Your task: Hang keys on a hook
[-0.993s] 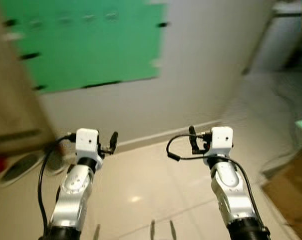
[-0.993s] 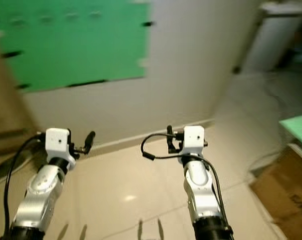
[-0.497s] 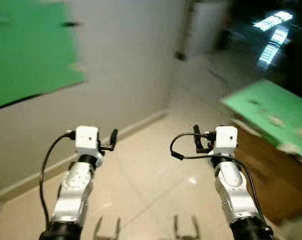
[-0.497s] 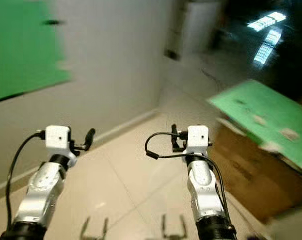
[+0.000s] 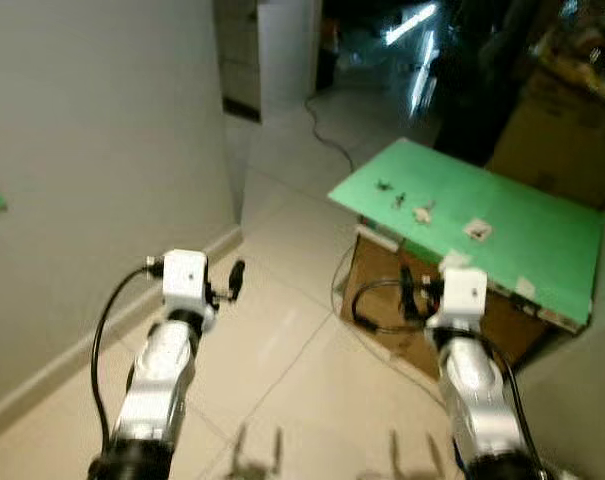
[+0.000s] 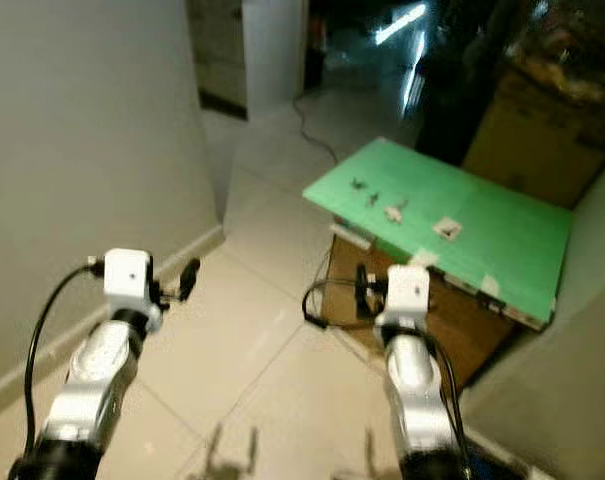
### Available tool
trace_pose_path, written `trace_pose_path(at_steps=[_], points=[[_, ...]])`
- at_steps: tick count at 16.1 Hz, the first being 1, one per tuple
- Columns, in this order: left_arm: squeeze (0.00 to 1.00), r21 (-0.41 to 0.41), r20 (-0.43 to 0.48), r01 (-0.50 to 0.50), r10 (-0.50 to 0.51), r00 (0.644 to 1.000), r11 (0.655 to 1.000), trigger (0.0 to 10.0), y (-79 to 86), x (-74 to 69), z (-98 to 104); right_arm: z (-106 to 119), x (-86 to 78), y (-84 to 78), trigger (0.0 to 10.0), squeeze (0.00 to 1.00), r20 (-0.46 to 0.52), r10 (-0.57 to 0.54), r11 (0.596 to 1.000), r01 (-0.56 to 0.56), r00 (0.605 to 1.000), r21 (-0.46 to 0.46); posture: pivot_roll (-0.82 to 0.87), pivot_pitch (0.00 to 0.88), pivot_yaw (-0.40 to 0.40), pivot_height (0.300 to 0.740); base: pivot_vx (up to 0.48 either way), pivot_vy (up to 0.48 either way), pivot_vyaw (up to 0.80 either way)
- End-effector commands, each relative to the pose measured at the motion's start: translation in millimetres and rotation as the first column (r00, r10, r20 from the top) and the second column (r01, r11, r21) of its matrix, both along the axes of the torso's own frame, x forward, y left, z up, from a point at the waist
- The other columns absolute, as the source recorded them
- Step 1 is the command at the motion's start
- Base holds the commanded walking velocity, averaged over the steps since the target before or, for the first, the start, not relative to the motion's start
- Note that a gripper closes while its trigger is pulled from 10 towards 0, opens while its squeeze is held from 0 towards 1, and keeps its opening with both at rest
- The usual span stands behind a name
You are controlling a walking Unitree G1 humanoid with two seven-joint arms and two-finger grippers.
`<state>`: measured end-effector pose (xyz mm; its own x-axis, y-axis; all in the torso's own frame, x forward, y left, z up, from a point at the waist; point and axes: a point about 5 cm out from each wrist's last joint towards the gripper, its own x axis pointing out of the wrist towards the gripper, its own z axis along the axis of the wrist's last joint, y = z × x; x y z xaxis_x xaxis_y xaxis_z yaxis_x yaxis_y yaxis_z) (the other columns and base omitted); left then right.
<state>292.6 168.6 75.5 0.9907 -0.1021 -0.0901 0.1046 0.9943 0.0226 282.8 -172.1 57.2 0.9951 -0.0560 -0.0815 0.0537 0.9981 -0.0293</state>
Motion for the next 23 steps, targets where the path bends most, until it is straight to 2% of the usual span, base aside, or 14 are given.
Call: trace_pose_path(at_steps=[1,10,15,18,23], points=[[0.00,0.003,0.022,-0.003,0.003,1.000,1.000,10.0,1.1,2.8,4,8,2.1,-6.4,10.0,0.00,0.036,-0.015,1.000,0.016,0.999,-0.005,0.00,0.000,-0.012,0.740,0.480,0.000,0.00],[0.00,-0.004,0.031,0.031,-0.030,0.999,1.000,10.0,-3.5,8.1,5,6,0.5,-9.4,10.0,0.00,0.037,-0.057,0.998,0.058,0.998,-0.003,-0.02,0.000,0.008,0.740,0.480,0.000,0.00],[0.00,-0.010,0.048,0.055,-0.055,0.997,0.998,10.0,-7.3,6.3,6,8,1.7,-7.2,10.0,0.00,0.047,-0.056,0.998,0.056,0.997,-0.001,-0.02,0.000,0.003,0.740,0.480,0.000,0.00],[0.00,-0.011,0.070,0.067,-0.066,0.995,0.998,10.0,-7.5,4.8,9,12,4.0,-6.0,10.0,0.00,0.060,-0.060,0.998,0.059,0.996,0.034,-0.01,0.000,-0.005,0.740,0.480,0.000,0.00],[0.00,-0.039,0.079,0.091,-0.087,0.993,0.995,10.0,-13.5,7.5,12,9,10.3,-3.7,10.0,0.00,0.027,-0.038,0.998,0.037,0.999,0.044,-0.01,0.000,-0.006,0.740,0.480,0.000,-0.78]])
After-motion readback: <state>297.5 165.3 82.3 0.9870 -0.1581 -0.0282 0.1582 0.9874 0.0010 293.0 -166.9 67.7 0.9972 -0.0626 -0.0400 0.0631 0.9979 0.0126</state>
